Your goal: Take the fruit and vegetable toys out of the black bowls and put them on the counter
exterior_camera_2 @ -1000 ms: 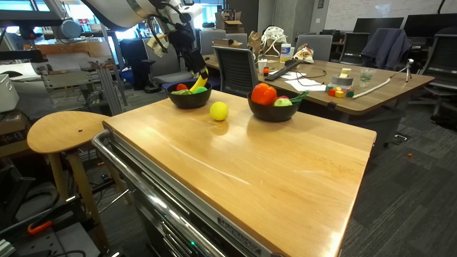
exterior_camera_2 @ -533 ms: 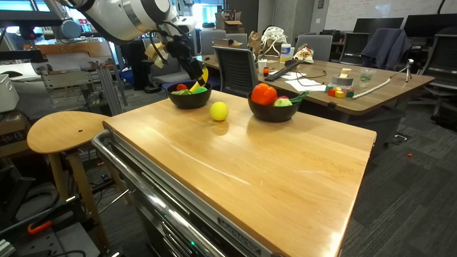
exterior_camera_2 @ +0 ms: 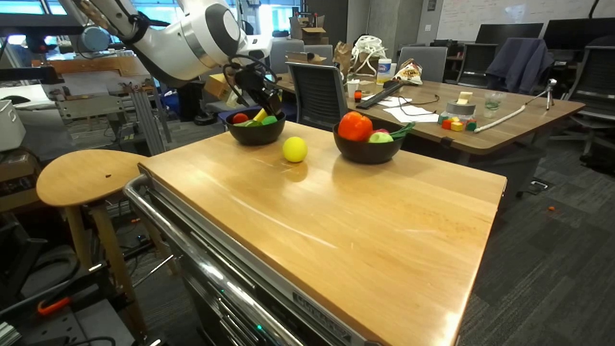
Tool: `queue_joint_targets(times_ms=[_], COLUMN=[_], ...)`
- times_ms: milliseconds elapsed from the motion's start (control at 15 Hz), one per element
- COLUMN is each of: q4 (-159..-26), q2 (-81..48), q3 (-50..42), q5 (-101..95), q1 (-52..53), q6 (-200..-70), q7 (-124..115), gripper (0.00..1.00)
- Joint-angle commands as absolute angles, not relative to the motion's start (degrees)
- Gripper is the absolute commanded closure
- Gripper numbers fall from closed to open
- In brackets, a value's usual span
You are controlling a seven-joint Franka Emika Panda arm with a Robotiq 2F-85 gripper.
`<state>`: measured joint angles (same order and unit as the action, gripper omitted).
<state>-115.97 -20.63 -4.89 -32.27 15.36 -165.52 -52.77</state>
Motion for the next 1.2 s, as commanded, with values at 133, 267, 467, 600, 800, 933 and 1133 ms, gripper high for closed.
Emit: queue_joint_targets(times_ms=[133,267,467,600,800,933,1133], q4=[-116.5,-117.0,-117.4,-117.5,-117.1,-115.9,-113.1], q2=[-19.9,-19.2,-18.7,-18.5,-18.8,-19.8,-21.8], q3=[-5.5,-4.9,-3.9,-3.0,-2.2,-2.5,-4.3], q5=[-35.2,-34.7,-34.2,-33.9,-34.1,-34.7,-35.8], q1=[16.4,16.4,16.3,16.1,16.2,16.7,18.2], q6=[-170.1,-171.1,-172.6,-173.3,-174.3,-174.7,-174.3], q7=[-53.4,-52.9,-52.3,-51.9,-52.0,-52.5,-54.1], gripper=[0.1,0.06,0.14,0.14,0.19,0.22,0.35])
